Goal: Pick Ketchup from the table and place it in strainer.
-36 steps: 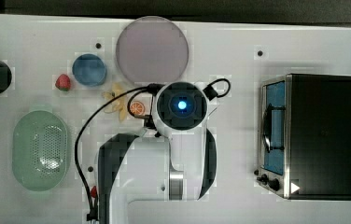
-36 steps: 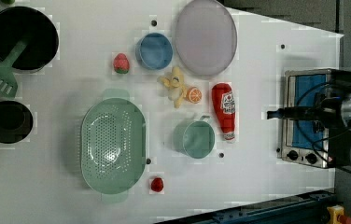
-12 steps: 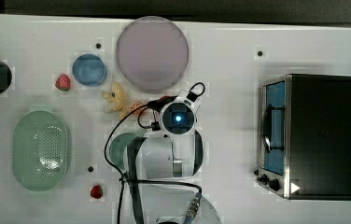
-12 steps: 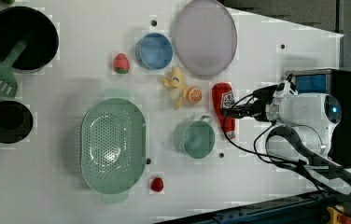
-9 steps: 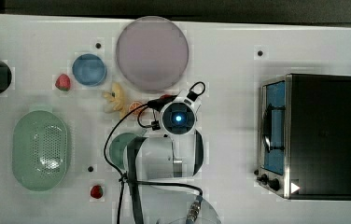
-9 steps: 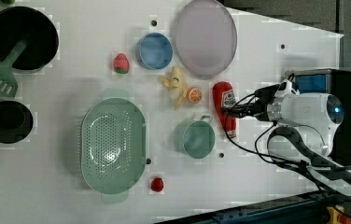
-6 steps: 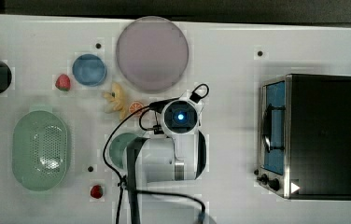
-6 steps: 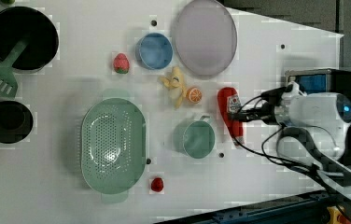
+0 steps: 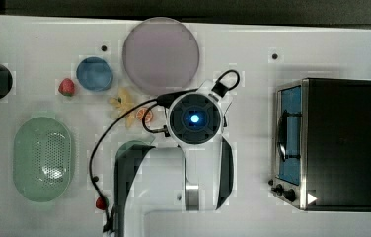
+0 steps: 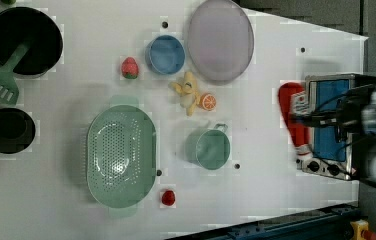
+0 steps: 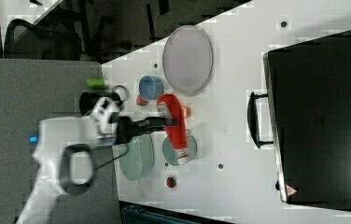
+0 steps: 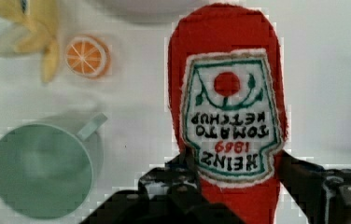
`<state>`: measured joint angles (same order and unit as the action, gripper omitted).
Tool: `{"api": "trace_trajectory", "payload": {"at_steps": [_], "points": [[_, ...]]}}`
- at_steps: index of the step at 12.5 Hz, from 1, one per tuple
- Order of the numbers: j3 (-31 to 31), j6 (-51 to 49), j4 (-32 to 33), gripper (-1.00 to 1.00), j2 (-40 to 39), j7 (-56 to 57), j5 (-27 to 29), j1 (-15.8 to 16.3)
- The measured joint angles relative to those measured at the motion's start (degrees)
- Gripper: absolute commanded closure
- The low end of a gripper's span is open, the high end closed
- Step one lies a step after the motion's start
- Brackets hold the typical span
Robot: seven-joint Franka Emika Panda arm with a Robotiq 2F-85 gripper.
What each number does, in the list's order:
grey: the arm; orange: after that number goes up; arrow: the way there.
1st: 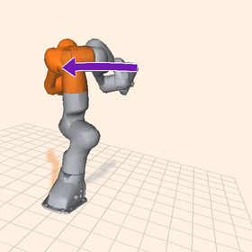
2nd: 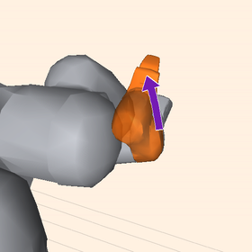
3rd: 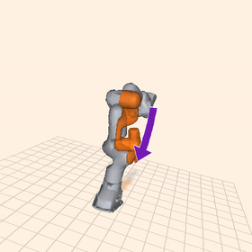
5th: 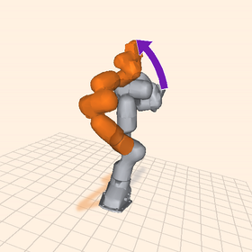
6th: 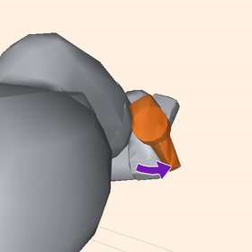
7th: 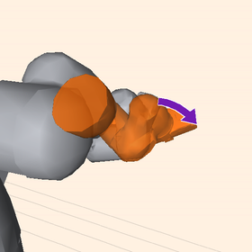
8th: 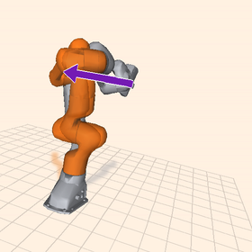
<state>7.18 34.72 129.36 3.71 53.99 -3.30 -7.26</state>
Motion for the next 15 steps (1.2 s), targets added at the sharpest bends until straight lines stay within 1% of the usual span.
{"api": "trace_trajectory", "payload": {"at_steps": [3, 4, 6, 9, 12, 15], "points": [[1.6, -9.4, -4.8, -0.18, 4.2, -0.3, 0.4, -0.4], [2.1, -10.4, -5.5, -0.18, 5.2, -1.0, 0.5, -0.1], [4.3, -12.1, -6.7, -0.18, 5.7, -4.3, 2.6, 0.0], [10.9, -12.3, -6.9, -0.18, 3.8, -14.2, 4.5, 0.2], [18.2, -11.8, -6.9, -0.18, 0.2, -25.0, 5.0, 2.4], [27.1, -4.0, -8.3, -0.18, -6.0, -32.7, 5.0, 3.7]]}}
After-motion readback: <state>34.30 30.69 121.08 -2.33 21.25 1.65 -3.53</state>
